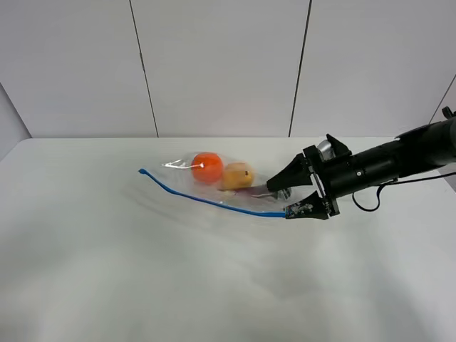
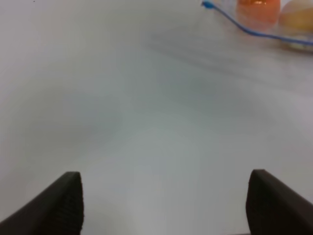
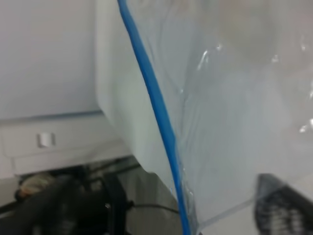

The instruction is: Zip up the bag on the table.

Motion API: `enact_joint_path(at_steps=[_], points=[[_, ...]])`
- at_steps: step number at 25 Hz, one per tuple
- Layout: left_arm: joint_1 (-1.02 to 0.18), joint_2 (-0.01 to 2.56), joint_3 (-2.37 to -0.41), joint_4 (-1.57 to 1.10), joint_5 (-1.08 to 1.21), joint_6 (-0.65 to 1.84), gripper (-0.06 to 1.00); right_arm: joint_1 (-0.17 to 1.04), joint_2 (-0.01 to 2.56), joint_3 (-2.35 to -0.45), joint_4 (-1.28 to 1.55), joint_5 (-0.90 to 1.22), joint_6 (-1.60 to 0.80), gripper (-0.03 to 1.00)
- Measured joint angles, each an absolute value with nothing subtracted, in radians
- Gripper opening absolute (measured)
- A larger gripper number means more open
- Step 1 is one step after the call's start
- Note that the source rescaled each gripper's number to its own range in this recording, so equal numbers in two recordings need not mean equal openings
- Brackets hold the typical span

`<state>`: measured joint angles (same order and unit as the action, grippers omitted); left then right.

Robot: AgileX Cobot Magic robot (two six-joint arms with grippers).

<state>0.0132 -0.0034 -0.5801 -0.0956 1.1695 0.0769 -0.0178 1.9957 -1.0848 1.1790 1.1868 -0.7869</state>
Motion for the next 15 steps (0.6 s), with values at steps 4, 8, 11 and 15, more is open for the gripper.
enact_joint_path(at_steps=[4,8,11,15], points=[[0.013,-0.003,-0.580,-0.096,1.169,0.077,0.90,-0.018,1.996,-1.251,0.846,1.177,-0.558,1.00],[0.013,-0.003,-0.580,-0.096,1.169,0.077,0.90,-0.018,1.997,-1.426,0.506,1.179,-0.373,1.00],[0.013,-0.003,-0.580,-0.096,1.169,0.077,0.90,-0.018,1.997,-1.532,0.320,1.183,-0.284,1.00],[0.013,-0.003,-0.580,-0.096,1.169,0.076,0.90,-0.018,1.997,-1.614,0.133,1.207,-0.233,1.00]])
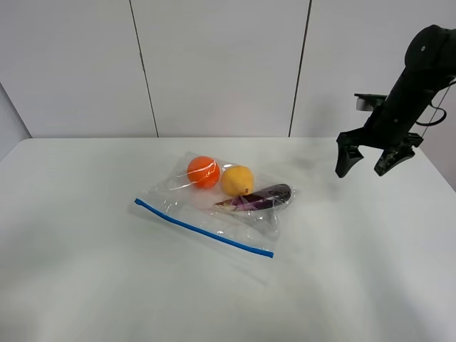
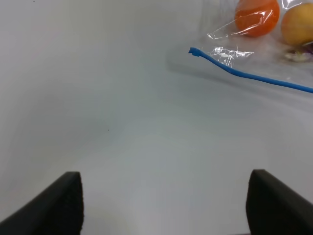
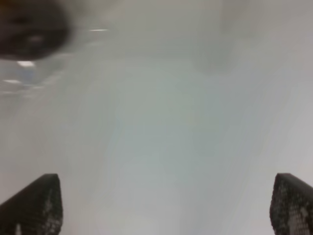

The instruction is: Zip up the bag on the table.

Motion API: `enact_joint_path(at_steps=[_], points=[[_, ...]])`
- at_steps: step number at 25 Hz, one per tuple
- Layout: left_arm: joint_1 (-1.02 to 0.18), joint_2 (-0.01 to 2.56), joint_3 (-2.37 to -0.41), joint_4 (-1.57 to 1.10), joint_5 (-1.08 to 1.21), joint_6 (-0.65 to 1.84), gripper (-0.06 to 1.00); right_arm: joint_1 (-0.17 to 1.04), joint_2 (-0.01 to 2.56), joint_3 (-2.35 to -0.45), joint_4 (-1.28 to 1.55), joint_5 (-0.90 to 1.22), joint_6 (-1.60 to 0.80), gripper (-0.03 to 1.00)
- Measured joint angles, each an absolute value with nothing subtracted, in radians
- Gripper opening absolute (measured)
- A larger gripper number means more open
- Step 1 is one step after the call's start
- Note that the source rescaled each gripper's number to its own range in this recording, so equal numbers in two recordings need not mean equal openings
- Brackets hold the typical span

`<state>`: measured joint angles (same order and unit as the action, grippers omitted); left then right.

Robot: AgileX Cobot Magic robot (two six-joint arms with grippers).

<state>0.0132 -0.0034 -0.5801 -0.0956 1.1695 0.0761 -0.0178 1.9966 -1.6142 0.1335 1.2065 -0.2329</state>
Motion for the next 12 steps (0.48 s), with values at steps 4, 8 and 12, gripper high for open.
enact_joint_path(at_steps=[4,8,12], points=[[0.013,-0.003,-0.580,-0.096,1.169,0.076,0.90,-0.018,1.985,-1.621,0.084,1.209,-0.197,1.00],[0.013,-0.003,-0.580,-0.096,1.169,0.076,0.90,-0.018,1.923,-1.568,0.078,1.208,-0.194,1.00],[0.013,-0.003,-0.580,-0.096,1.169,0.076,0.90,-0.018,1.783,-1.435,0.065,1.208,-0.186,1.00]])
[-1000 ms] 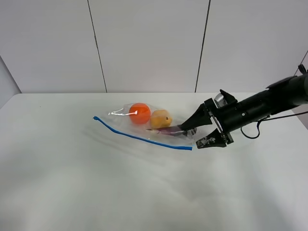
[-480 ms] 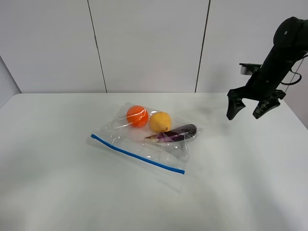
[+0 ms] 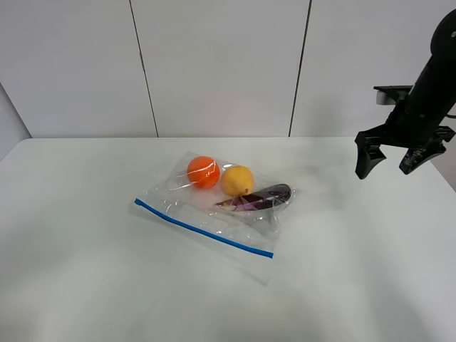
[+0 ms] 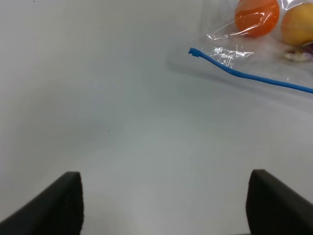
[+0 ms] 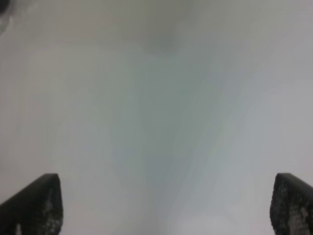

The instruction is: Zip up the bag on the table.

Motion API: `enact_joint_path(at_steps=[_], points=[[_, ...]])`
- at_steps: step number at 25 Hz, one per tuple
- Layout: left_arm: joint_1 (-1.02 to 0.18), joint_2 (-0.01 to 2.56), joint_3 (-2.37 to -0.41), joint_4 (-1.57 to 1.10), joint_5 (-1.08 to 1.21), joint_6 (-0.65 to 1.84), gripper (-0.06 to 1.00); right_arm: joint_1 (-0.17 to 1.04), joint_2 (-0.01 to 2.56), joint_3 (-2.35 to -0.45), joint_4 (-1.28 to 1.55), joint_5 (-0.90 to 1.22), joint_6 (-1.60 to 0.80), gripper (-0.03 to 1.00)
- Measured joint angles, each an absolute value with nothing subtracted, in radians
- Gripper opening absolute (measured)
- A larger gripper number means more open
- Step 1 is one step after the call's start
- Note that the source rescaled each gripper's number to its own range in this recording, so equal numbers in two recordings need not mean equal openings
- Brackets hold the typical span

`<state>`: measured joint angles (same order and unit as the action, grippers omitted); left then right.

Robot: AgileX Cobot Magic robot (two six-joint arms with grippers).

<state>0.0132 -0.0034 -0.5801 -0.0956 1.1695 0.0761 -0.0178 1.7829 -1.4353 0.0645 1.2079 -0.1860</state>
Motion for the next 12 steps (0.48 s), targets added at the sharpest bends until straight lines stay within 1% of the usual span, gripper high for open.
enact_joint_path(at_steps=[5,12], points=[[0.013,-0.003,-0.580,-0.096,1.169,0.076,0.90,-0.018,1.545,-1.237,0.064,1.209,-0.172,1.00],[0.013,-0.003,-0.580,-0.096,1.169,0.076,0.90,-0.018,1.170,-0.904,0.064,1.210,-0.137,1.00]])
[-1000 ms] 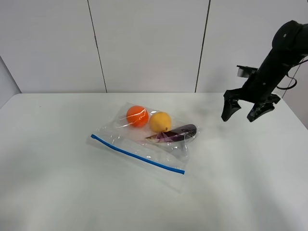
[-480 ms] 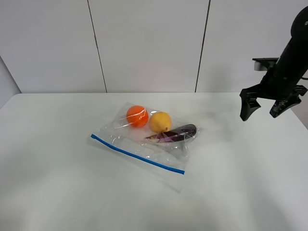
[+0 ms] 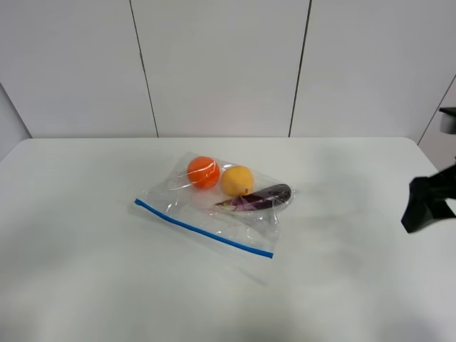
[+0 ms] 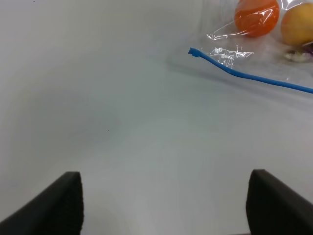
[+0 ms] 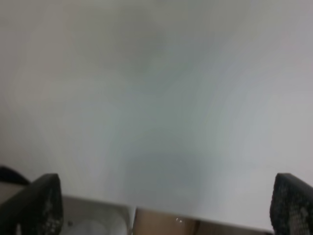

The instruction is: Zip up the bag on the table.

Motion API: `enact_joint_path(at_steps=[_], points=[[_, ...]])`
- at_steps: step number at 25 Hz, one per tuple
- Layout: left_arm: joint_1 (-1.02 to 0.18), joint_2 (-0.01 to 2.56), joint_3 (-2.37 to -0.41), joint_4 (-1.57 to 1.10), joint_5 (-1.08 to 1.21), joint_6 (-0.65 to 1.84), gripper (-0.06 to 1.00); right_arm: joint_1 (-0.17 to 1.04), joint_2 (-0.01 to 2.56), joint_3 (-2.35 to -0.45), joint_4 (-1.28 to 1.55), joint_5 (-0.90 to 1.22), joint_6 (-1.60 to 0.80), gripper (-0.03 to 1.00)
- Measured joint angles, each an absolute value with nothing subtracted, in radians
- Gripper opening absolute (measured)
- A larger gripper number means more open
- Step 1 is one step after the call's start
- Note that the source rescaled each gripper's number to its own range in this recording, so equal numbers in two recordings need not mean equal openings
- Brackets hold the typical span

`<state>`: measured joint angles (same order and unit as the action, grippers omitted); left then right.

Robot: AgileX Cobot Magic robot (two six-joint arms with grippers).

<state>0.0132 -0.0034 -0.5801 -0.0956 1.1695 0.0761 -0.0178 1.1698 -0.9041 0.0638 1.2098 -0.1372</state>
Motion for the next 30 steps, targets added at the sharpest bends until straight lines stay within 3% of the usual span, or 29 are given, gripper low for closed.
enact_joint_path(at_steps=[6,12,30], points=[[0.013,-0.003,-0.580,-0.096,1.169,0.076,0.90,-0.018,0.814,-0.641,0.065,1.094,-0.130,1.00],[0.013,-0.003,-0.580,-0.096,1.169,0.076,0.90,-0.018,0.473,-0.508,0.076,1.050,-0.127,1.00],[0.013,-0.003,-0.580,-0.096,1.169,0.075,0.90,-0.018,0.026,-0.496,0.081,1.027,-0.126,1.00]])
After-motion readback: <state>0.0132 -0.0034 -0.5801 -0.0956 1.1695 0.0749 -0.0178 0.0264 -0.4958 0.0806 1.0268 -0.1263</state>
